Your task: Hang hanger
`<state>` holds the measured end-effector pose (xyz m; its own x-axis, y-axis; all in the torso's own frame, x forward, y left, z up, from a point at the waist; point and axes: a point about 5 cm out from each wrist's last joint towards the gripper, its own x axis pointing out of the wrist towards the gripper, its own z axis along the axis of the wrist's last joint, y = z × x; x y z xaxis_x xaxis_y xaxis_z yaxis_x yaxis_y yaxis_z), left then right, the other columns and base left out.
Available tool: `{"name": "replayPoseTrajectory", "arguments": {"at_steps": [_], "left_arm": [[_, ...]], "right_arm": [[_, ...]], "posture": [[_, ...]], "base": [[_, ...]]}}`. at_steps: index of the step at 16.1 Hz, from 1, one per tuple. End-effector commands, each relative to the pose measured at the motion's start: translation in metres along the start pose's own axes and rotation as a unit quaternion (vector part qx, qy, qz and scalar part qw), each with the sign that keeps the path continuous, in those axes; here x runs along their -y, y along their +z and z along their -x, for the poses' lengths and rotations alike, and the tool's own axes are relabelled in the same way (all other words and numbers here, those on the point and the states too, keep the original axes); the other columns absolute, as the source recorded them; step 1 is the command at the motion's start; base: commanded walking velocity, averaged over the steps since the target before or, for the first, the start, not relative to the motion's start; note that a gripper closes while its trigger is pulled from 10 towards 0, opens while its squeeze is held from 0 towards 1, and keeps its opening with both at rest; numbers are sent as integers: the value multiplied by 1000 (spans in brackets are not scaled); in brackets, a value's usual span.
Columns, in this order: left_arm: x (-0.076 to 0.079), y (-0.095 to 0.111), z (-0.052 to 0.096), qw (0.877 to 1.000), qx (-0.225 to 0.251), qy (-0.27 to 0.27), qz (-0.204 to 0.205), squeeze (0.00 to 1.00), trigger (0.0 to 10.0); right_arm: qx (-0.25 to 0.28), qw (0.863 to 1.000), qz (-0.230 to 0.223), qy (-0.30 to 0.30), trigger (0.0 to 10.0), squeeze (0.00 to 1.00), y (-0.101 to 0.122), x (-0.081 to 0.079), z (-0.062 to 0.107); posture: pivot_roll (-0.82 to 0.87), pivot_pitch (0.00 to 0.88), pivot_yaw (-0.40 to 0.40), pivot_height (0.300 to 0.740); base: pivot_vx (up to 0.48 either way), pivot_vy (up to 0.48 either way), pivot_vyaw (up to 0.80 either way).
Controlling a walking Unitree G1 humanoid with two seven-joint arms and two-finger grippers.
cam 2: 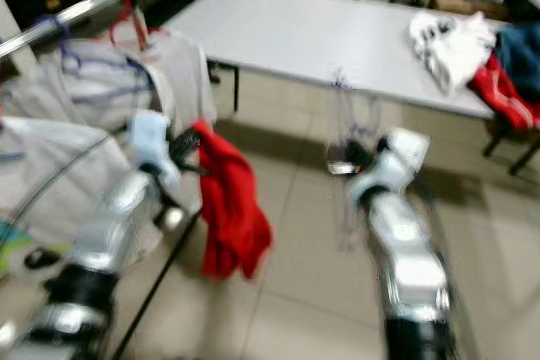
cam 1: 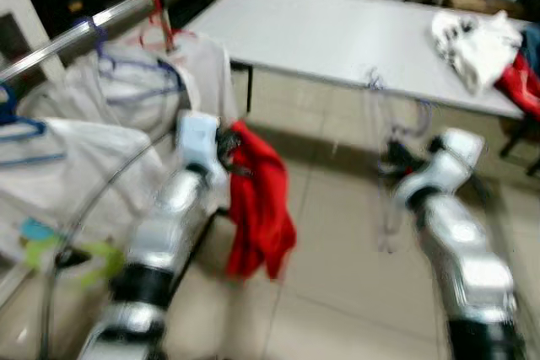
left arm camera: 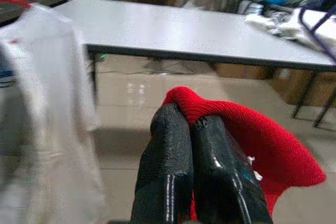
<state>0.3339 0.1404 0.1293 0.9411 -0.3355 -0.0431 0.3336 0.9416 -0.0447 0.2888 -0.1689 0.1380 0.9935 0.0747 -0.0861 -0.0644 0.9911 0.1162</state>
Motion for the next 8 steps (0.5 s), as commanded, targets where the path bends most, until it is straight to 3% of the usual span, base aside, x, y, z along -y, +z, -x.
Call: {"name": "replayPoseTrajectory", "arguments": {"at_steps": [1, 5, 7, 8], "left_arm": [[12, 10, -5, 999, 24, -21, -3, 0, 10000], [14, 9, -4, 999, 23, -25, -4, 0, 10000], [15, 9, -3, 999, 23, -28, -5, 0, 10000], [16, 10, -2, 999, 23, -33, -9, 0, 10000]], "right_arm": [[19, 998, -11, -53, 10000, 0, 2, 16, 5], [14, 998, -8, -57, 10000, 0, -3, 12, 9], [28, 998, 16, -50, 10000, 0, 1, 8, 10], [43, 998, 7, -48, 10000, 0, 5, 7, 9]], "posture": [[-125, 0, -27, 740], [-120, 0, -34, 740], [-118, 0, -38, 740], [-116, 0, -39, 740]], "base": [[442, 0, 0], [441, 0, 0], [441, 0, 0], [439, 0, 0]]}}
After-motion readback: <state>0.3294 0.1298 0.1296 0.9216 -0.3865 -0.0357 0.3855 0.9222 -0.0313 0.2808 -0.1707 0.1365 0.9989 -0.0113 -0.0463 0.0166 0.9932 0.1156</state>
